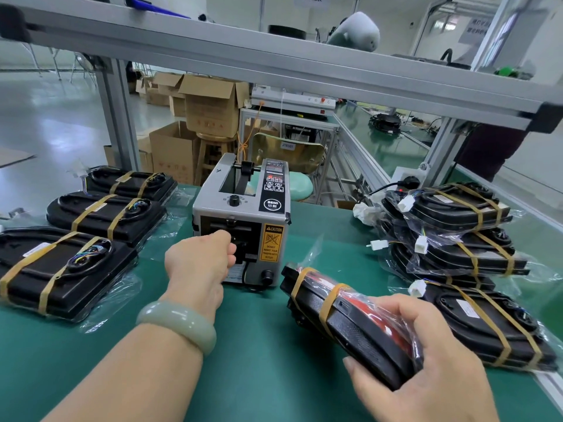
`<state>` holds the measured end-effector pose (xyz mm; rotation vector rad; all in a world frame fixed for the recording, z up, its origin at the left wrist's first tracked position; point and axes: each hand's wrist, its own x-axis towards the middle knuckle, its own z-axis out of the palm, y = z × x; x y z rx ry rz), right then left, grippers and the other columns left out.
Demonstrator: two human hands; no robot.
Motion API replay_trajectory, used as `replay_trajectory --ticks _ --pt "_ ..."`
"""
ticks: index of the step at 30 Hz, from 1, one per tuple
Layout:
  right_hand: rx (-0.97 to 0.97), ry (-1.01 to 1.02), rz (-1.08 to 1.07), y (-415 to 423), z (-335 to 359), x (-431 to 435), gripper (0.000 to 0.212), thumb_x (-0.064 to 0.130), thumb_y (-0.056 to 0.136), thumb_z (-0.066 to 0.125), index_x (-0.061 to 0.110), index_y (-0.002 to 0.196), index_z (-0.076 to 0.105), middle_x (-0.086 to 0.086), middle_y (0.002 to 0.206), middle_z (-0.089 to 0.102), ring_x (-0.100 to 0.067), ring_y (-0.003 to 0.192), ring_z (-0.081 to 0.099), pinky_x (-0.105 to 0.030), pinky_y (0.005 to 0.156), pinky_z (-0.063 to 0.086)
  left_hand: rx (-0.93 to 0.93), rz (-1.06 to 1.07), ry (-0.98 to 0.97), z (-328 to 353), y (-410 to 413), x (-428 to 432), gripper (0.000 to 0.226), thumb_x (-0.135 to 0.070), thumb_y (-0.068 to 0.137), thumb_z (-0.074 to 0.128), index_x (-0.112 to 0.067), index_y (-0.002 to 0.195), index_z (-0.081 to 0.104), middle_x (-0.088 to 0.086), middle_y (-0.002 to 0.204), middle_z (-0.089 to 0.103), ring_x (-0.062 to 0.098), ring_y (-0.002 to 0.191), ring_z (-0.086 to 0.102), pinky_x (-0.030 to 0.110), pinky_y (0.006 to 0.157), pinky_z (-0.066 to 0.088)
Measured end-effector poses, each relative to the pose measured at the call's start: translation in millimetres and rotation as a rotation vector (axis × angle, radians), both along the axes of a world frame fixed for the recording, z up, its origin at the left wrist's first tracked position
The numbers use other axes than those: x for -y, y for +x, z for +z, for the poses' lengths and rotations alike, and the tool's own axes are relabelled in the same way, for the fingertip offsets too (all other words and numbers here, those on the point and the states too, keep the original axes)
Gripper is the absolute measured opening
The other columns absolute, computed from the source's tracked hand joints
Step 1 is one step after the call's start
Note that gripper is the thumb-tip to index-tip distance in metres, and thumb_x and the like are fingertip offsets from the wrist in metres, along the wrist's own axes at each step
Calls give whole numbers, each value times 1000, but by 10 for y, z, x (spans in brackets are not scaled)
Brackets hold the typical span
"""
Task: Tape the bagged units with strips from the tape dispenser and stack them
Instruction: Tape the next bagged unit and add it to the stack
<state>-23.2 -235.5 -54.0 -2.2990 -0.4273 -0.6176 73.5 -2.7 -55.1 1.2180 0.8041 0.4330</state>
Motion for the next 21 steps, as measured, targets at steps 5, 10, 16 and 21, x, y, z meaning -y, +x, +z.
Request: replay_trajectory --ticks 5,10,16,21 --pt "36 62 36 -10 -79 47 77 12 35 90 44 98 59 28 86 67 9 71 63 3 68 39 117 -290 -113 74 -467 56 20 -18 89 60 -15 70 58 -6 48 58 1 39 49 14 36 39" --pt "68 131 87 -38 -173 -16 79 7 36 91 42 99 59 27 92 68 9 72 65 3 69 40 193 -628 -27 150 -1004 295 24 -33 68 80 -22 52 65 -1 55 59 7 43 48 17 41 39" --pt "119 220 88 -79 -242 -182 64 22 44 81 39 101 59 18 106 68 -1 85 68 -15 72 52 215 -702 118 140 -1148 510 21 -40 71 73 -29 54 68 -2 50 61 7 40 47 15 42 37" --pt "143 239 78 -102 -234 -219 63 23 43 80 40 100 57 17 104 69 -3 87 68 -15 76 51 183 -723 187 97 -1123 547 34 -46 75 69 -28 47 63 -6 44 51 8 38 38 15 42 32"
